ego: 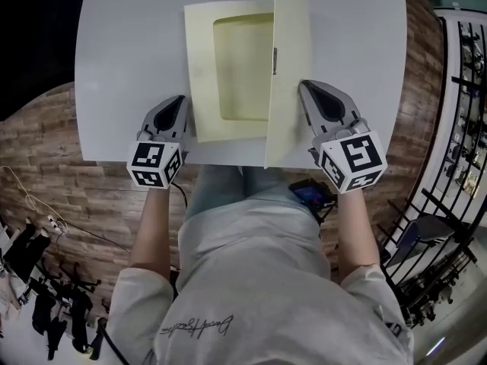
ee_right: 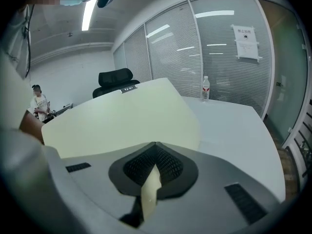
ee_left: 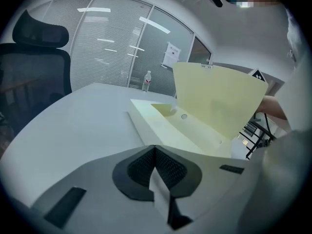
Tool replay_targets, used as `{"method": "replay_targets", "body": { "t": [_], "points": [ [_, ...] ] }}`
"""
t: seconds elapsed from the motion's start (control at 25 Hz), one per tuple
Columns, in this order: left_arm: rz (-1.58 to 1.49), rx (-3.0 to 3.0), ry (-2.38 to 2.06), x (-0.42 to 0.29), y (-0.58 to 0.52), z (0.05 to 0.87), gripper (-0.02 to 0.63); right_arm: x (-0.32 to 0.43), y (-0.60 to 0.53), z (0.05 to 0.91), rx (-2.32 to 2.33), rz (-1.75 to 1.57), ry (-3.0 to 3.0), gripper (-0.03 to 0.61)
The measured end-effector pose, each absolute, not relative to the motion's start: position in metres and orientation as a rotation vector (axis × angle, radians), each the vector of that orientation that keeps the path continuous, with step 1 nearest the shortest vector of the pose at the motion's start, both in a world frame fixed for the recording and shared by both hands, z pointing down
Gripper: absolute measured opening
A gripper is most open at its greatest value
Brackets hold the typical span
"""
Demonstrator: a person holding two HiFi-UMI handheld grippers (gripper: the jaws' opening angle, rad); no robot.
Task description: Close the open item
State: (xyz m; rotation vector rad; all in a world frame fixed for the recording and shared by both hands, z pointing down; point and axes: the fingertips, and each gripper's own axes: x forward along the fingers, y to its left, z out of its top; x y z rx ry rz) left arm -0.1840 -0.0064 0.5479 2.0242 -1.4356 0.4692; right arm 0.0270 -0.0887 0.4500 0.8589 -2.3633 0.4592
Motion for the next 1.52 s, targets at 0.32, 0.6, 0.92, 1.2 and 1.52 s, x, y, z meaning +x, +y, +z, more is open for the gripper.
{"method": "replay_targets", "body": {
  "t": [0.32, 0.6, 0.92, 1.2, 1.52],
  "points": [
    [0.442, 2.034, -1.391, -0.175, -0.012, 0.554, 0.008, 0.010, -0.082, 0.468, 0.801, 0.432, -2.294, 0.012],
    [0.428, 2.028, -1.388, -0.173, -0.012, 0.554, 0.008, -0.002, -0.074, 0.480, 0.738, 0.381, -2.244, 0.012],
    [0.419, 2.027, -1.386, -0.173, -0.011, 0.557, 0.008, -0.021, -0.065, 0.491, 0.669, 0.334, -2.194, 0.012],
    [0.405, 2.019, -1.390, -0.173, -0.011, 0.557, 0.008, -0.030, -0.059, 0.502, 0.629, 0.306, -2.150, 0.012],
    [0.397, 2.011, -1.395, -0.169, -0.016, 0.557, 0.008, -0.030, -0.056, 0.516, 0.582, 0.288, -2.104, 0.012]
  ]
}}
